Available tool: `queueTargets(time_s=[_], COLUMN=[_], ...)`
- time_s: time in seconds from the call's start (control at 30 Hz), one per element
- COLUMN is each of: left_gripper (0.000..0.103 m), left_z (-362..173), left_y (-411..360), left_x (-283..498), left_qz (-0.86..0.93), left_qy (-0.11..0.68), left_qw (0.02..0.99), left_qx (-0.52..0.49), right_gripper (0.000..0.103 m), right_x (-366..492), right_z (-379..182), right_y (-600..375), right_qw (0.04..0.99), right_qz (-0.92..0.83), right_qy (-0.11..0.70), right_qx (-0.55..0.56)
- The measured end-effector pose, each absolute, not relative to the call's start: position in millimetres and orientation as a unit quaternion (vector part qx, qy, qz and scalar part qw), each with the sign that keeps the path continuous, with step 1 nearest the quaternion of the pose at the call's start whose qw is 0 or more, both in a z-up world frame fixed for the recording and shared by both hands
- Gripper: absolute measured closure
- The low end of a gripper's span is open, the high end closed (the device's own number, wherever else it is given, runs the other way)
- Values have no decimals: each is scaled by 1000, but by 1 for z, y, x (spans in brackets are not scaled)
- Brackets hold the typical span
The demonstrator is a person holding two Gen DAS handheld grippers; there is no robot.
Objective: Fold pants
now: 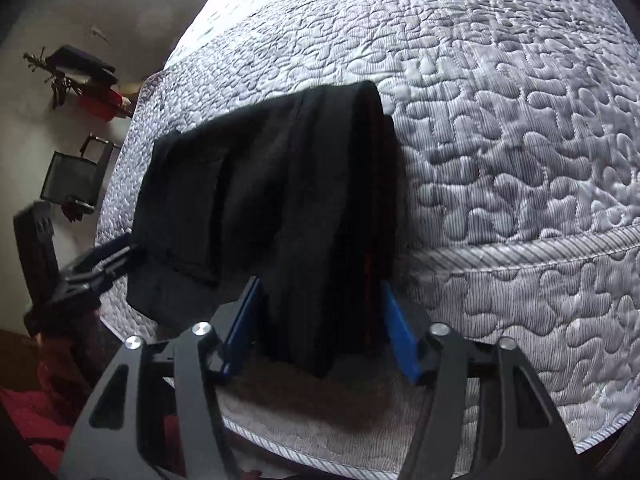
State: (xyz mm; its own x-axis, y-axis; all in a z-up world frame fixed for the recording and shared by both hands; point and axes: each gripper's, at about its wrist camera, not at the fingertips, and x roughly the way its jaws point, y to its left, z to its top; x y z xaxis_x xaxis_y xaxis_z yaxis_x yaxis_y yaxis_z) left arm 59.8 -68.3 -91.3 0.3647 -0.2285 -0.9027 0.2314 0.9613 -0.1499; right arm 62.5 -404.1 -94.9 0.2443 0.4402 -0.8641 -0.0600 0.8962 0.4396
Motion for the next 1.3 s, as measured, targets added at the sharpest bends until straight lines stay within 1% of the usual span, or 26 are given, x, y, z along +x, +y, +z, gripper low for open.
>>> queueTargets(time_s=[0.03,0.07,0.1,0.13,0.27,0.33,0.47,0.5,0.57,0.6,0.63,0.67,0.73,0.77,0.87,1.07,1.17,1.27,1.3], left_gripper=[4,4,4,4,4,4,4,4,4,4,4,4,4,4,4,4,5,15,20], left_z=[-90,-88,-87,-86,-85,-87,-92,-94,-96,-97,-100,-102,-105,-108,-119,-140,-141,-137,-136], left_y=[-69,-70,-70,-71,-70,-70,-70,-68,-60,-54,-45,-38,-24,-19,-12,-33,-44,-44,-40], left_x=[59,59,58,58,60,61,61,61,61,61,62,62,63,65,70,79,79,75,75], left_qz=[-140,-140,-139,-138,-136,-136,-139,-144,-147,-149,-156,-165,-179,-182,-201,-245,-243,-236,-234], left_qy=[544,542,540,538,538,540,548,552,558,561,568,573,581,588,604,634,638,635,636], left_qw=[827,828,830,831,832,830,825,821,817,814,807,801,790,783,760,717,720,727,727], left_qx=[4,6,8,10,10,10,16,11,-2,-11,-27,-44,-80,-94,-131,-155,-127,-112,-115], right_gripper=[64,68,74,76,77,75,74,71,59,46,40,37,23,21,19,18,17,16,14], right_x=[61,61,61,61,66,69,67,66,65,64,62,61,63,63,64,67,72,74,75], right_z=[-96,-96,-95,-94,-103,-116,-112,-109,-99,-94,-88,-83,-78,-76,-80,-94,-104,-118,-122], right_y=[-402,-401,-400,-399,-403,-403,-400,-399,-399,-400,-400,-401,-405,-407,-419,-427,-424,-423,-423], right_qw=[772,772,773,775,766,761,768,770,776,781,789,793,797,799,795,778,770,758,753], right_qz=[165,164,165,164,153,146,144,144,141,138,136,138,139,137,141,160,158,161,163], right_qy=[593,592,592,592,606,613,608,606,599,594,586,580,575,571,572,579,591,605,609], right_qx=[161,162,158,150,149,152,140,140,137,133,126,124,126,128,148,185,179,184,188])
